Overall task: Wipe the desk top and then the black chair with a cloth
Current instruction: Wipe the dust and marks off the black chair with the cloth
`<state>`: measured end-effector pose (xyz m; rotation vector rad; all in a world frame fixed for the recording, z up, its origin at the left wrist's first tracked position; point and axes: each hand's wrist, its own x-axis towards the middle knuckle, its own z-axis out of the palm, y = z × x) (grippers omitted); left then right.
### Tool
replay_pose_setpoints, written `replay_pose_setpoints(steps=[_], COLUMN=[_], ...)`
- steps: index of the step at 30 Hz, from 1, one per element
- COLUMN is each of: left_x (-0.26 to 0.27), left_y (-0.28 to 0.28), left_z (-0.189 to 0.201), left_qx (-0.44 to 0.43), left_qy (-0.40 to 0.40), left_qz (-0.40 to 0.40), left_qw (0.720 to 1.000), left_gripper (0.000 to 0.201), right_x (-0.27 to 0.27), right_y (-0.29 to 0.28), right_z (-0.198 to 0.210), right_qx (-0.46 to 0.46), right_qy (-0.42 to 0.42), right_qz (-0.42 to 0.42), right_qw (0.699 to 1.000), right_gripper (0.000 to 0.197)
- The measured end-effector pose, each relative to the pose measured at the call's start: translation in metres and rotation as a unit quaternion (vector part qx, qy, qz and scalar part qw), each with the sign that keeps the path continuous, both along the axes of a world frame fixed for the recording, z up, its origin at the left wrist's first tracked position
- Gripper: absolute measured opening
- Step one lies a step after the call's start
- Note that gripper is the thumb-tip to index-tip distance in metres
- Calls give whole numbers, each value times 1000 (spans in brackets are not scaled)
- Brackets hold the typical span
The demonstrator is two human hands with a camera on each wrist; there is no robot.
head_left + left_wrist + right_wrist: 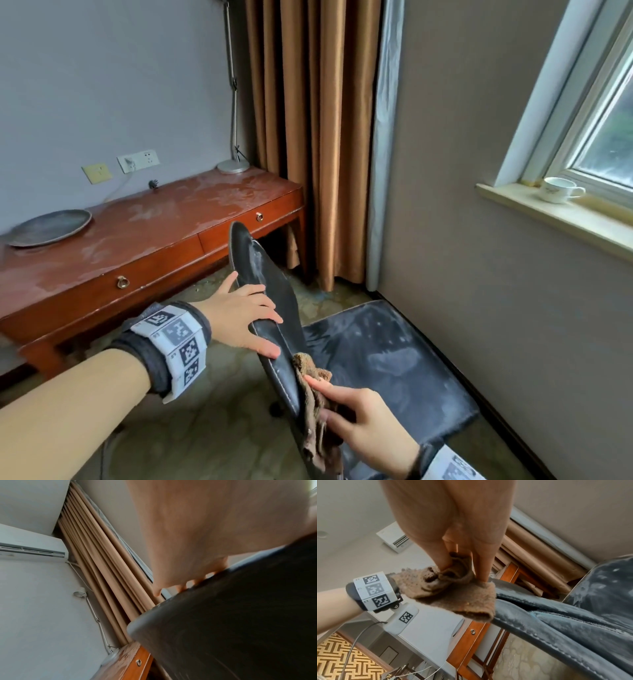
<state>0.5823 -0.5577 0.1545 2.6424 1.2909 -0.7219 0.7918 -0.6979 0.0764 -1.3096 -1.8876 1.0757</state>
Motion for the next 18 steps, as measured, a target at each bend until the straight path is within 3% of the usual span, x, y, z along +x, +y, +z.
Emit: replay_pose_setpoints(steps=[5, 11, 15, 18], left_x=[49, 126, 173, 190], left_y=[-59, -112, -131, -129], left_z=[1, 1, 3, 7], left_qx=[-5, -20, -30, -73], left_qy=[4, 6, 0, -60], left_qz=[64, 67, 40, 26], left_qw=[998, 998, 999, 995], left_gripper=[76, 71, 76, 66], right_x=[59, 125, 167, 200], right_y=[-41, -83, -98, -99], right_z=[19, 30, 15, 14], right_qx=[-24, 75, 210, 246], right_qy=[-17, -125, -238, -283], right_qz=[-9, -74, -172, -230], right_qw=[1000, 986, 933, 898], right_gripper=[44, 46, 54, 53])
